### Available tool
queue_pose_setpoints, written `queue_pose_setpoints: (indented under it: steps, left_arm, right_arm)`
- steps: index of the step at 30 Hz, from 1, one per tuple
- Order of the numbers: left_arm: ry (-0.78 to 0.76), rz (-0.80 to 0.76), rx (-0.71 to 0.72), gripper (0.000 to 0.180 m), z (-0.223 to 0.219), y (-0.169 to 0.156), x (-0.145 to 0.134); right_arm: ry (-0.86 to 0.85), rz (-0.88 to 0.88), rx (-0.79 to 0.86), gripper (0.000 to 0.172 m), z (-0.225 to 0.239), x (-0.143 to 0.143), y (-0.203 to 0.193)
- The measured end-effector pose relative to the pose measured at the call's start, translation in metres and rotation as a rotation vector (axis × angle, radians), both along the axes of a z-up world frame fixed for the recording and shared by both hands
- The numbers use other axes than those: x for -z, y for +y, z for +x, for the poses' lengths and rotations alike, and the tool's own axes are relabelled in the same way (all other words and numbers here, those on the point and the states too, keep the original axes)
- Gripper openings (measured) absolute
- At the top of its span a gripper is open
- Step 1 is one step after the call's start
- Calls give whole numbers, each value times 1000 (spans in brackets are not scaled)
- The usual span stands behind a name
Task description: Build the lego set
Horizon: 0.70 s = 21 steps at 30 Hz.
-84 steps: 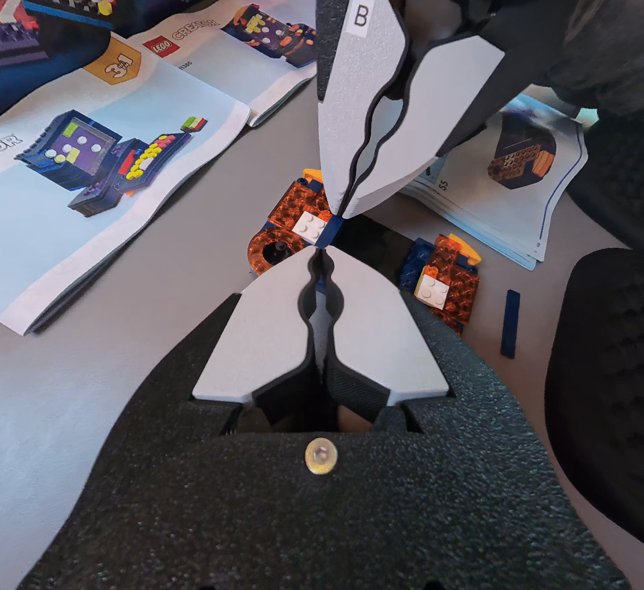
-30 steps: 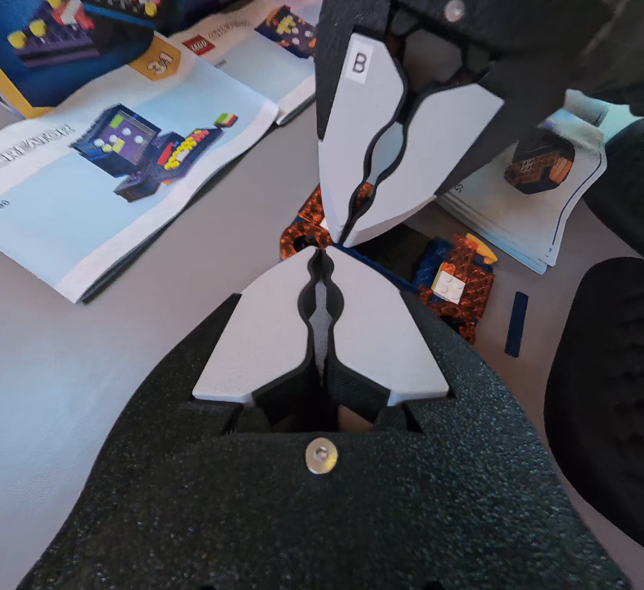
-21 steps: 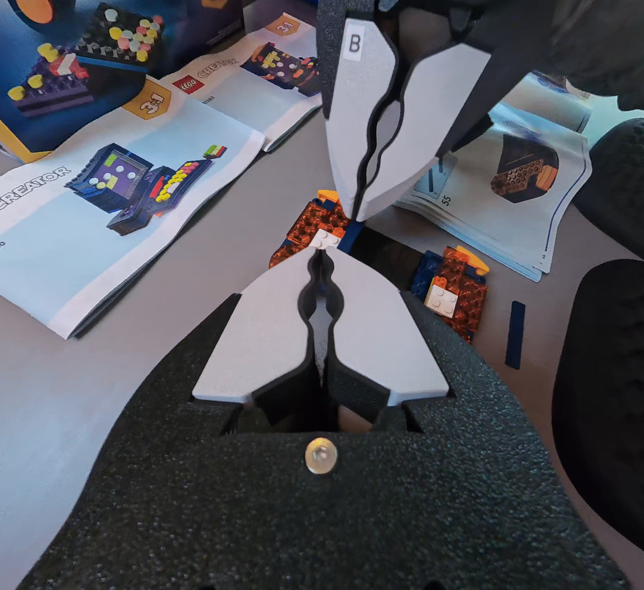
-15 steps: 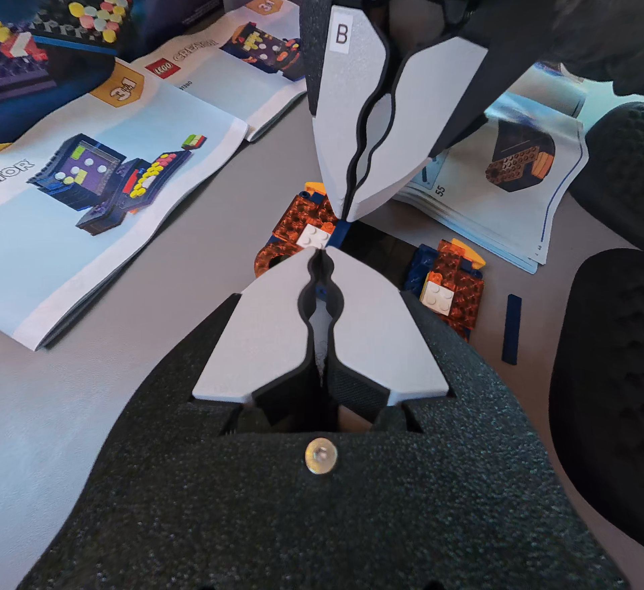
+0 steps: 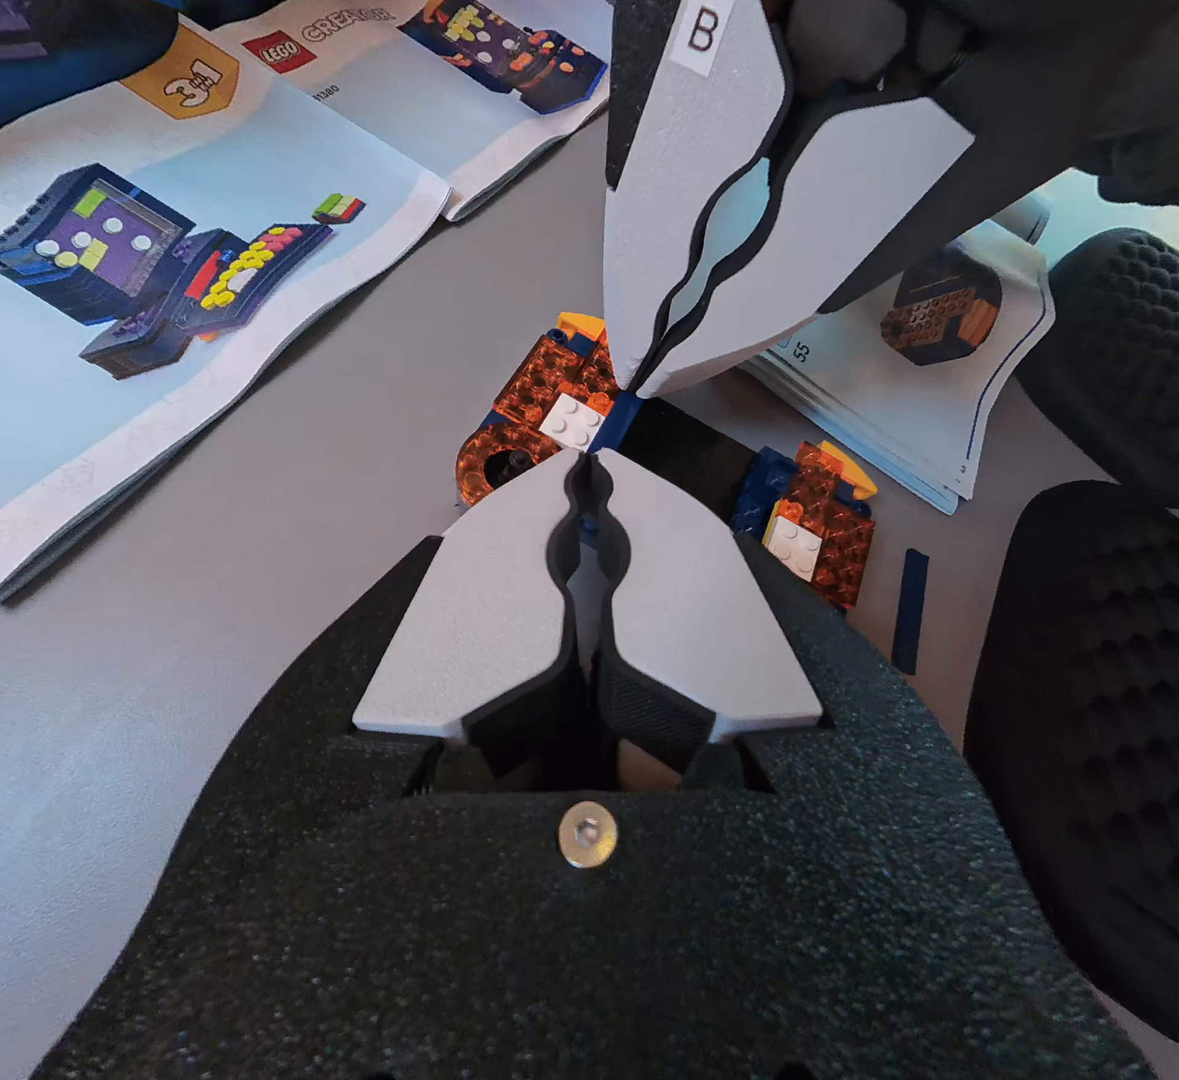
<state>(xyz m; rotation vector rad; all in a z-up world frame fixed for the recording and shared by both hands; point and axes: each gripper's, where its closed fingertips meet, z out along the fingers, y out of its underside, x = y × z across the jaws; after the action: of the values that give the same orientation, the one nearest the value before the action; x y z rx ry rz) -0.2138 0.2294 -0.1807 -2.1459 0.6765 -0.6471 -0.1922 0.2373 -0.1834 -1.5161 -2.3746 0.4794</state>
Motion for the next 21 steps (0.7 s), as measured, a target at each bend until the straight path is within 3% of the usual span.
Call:
queue_pose_setpoints:
  steps: [6, 10, 13, 15, 18, 21]
  left_arm:
    - [34, 8, -6, 0, 0, 0, 0]
    - [67, 47, 28, 0, 3, 0, -2]
    - [-63, 200, -3, 3, 2, 3, -46]
    - [-96, 300, -36, 5, -9, -1, -74]
    - [-62, 456, -136, 4, -33, 1, -98]
    - [-113, 457, -170, 4, -39, 3, -102]
  right_arm:
    - [5, 16, 16, 0, -1, 1, 1]
    - [97, -37, 10, 0, -3, -3, 1]
    - [298, -218, 60, 4, 4, -41, -12]
    - [309, -294, 18, 21, 24, -50, -37]
    - [244, -342, -110, 19, 50, -30, -91]
    - [176, -263, -161, 19, 60, 1, -117]
